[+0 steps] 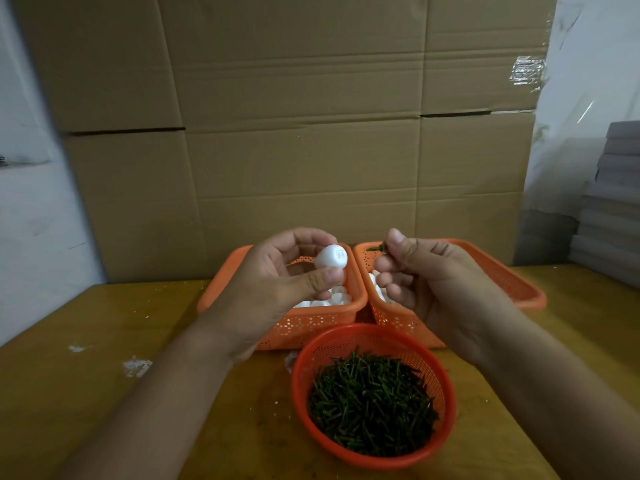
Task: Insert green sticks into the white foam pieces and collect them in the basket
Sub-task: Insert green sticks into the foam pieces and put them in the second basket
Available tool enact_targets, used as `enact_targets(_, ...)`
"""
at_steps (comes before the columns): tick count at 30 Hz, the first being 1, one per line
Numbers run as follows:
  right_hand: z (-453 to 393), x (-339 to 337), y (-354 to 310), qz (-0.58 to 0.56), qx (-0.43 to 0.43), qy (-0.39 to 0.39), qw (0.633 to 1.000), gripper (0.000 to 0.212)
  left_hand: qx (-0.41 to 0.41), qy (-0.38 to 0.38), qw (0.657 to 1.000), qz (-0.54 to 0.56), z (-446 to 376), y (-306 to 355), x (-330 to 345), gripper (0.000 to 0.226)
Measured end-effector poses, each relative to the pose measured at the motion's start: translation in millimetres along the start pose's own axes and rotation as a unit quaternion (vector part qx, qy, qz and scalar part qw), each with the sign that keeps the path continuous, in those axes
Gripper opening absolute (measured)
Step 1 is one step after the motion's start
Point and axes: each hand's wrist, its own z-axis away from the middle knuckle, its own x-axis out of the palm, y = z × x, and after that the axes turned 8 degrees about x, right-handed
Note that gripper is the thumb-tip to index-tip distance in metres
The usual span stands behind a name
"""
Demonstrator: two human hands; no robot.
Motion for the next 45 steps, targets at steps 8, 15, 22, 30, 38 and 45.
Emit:
enact_targets(8, 5, 7, 8, 0.176, -0.184, 0.097, 0.962, 0.029, 0.027, 0.007, 0.997, -0.067, 1, 1, 5, 0.029)
enact_targets(15, 7, 13, 12, 0.212, -0.226, 0.087, 0.947, 0.03, 0.039, 0.008, 0.996, -0.078, 2, 1, 9, 0.027)
enact_targets(22, 6, 14, 15, 0.218, -0.219, 0.077, 0.948, 0.028, 0.046, -0.002, 0.996, -0.082, 2, 2, 10, 0.026)
enact_targets(30, 4, 15, 22, 0.241, -0.215, 0.065, 0.944, 0.035, 0.043, -0.001, 0.992, -0.118, 3, 2, 10, 0.028)
enact_targets(38, 6, 17, 23, 0.245, -0.214, 0.064, 0.943, 0.033, 0.047, 0.002, 0.989, -0.143, 3, 1, 9, 0.029)
enact_targets(45, 4, 13, 19, 0.246, -0.174, 0.045, 0.952, 0.029, 0.042, 0.009, 0.985, -0.165, 2, 4, 5, 0.028)
